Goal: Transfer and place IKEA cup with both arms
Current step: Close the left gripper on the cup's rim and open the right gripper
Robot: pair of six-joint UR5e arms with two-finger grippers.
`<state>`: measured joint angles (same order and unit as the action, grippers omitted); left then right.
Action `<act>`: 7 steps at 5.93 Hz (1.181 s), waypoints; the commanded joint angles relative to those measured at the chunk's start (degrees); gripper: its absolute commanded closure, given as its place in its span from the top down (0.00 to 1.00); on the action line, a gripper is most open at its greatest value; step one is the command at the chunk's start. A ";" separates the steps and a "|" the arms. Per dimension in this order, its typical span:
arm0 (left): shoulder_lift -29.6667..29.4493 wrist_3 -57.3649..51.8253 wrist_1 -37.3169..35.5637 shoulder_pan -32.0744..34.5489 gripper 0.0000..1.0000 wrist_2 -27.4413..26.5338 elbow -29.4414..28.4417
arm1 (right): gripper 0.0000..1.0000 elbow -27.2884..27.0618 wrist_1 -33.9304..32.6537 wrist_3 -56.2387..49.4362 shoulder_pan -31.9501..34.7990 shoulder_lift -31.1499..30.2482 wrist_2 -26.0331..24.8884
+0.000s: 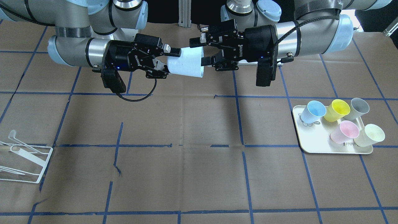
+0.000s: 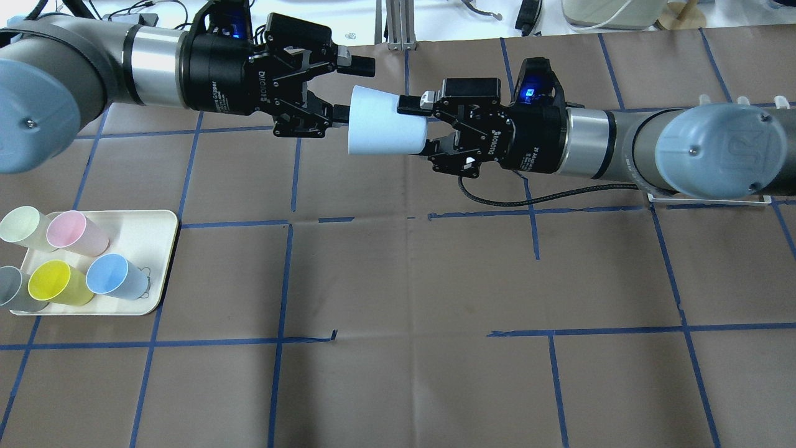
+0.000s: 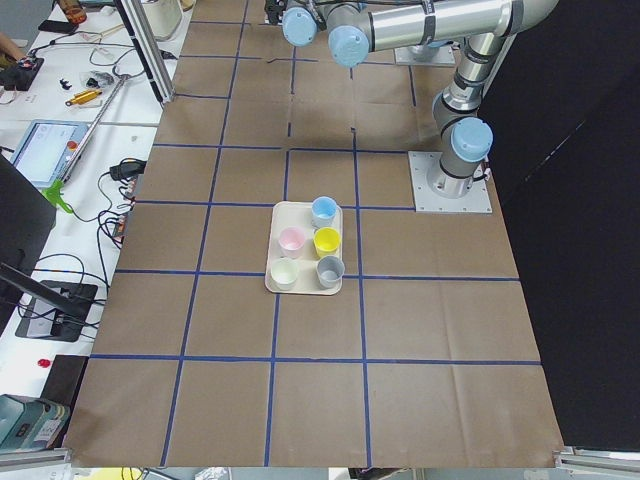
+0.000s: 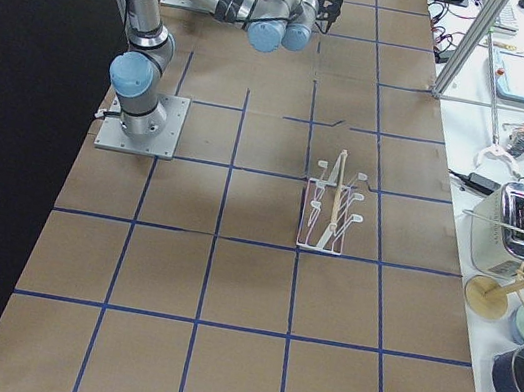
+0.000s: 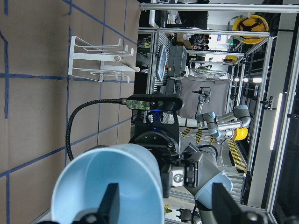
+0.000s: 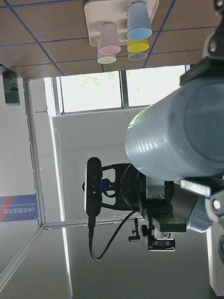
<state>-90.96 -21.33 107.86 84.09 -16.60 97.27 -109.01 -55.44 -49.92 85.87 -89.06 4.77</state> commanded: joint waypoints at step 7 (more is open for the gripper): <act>0.96 2.43 -0.37 -0.07 0.01 -2.21 -1.20 | 1.00 0.46 -0.98 2.64 -1.13 0.28 -0.64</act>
<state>-90.05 -18.92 107.55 84.02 -18.75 96.12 -108.63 -55.93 -47.49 85.26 -89.05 4.30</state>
